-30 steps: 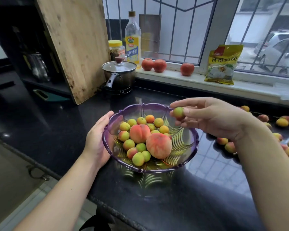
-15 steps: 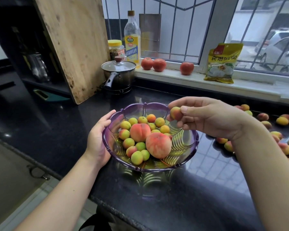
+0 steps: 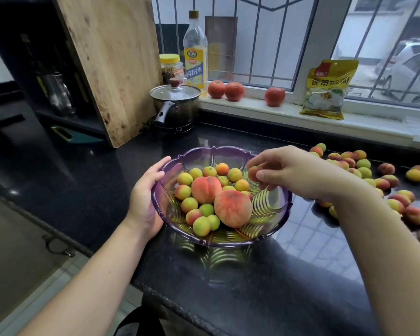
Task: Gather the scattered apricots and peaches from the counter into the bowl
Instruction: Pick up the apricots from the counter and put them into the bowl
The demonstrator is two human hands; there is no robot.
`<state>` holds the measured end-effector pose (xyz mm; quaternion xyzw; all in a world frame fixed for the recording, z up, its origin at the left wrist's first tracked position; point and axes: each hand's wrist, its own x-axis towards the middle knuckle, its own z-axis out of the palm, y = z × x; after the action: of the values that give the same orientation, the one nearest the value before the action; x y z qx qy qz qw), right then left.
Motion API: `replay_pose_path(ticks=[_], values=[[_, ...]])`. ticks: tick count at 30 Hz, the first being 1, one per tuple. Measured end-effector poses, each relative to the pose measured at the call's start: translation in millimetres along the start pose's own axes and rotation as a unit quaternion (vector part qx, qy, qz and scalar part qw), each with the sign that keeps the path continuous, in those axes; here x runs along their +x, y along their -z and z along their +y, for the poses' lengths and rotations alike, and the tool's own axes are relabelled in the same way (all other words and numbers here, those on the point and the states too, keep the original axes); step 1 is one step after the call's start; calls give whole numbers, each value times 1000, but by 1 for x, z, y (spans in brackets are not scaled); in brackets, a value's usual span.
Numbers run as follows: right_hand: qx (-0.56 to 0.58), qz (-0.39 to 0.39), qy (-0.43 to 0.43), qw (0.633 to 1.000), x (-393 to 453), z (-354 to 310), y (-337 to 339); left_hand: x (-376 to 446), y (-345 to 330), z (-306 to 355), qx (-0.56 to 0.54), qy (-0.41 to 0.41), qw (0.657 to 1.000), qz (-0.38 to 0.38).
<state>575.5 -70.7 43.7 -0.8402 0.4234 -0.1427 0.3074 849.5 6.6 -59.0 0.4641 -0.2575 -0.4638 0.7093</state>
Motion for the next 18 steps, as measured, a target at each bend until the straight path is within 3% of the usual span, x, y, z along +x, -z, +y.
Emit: replay_pose_path(ticks=[2, 7, 18], values=[[-32, -26, -4, 999, -2, -2, -1, -1, -1, 0, -6, 0, 1000, -2], [-287, -43, 15, 957, -3, -6, -13, -2, -1, 1, -6, -2, 1000, -9], [-385, -36, -4, 922, 5, 2, -35, -2, 0, 1, 6, -7, 1000, -12]])
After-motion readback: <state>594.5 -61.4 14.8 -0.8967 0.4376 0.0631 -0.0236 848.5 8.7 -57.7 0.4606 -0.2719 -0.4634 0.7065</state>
